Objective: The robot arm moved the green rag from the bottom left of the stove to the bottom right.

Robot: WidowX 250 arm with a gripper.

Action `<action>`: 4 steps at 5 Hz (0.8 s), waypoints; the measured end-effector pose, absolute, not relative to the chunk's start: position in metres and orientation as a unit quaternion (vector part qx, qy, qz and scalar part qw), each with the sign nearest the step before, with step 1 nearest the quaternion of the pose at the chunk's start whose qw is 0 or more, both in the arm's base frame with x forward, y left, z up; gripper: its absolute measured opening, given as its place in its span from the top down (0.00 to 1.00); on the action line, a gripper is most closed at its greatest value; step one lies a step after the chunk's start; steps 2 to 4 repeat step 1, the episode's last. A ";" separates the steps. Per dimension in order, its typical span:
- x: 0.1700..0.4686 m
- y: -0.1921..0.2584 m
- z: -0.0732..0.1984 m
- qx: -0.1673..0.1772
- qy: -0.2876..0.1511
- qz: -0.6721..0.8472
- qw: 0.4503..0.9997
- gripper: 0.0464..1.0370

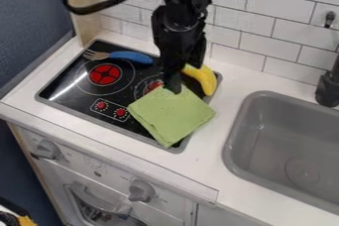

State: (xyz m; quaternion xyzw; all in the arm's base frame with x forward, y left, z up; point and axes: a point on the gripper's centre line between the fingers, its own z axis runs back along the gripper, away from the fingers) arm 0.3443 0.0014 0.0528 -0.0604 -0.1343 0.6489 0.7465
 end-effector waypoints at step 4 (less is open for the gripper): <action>0.345 0.002 0.056 -0.054 -0.131 0.636 0.758 0.04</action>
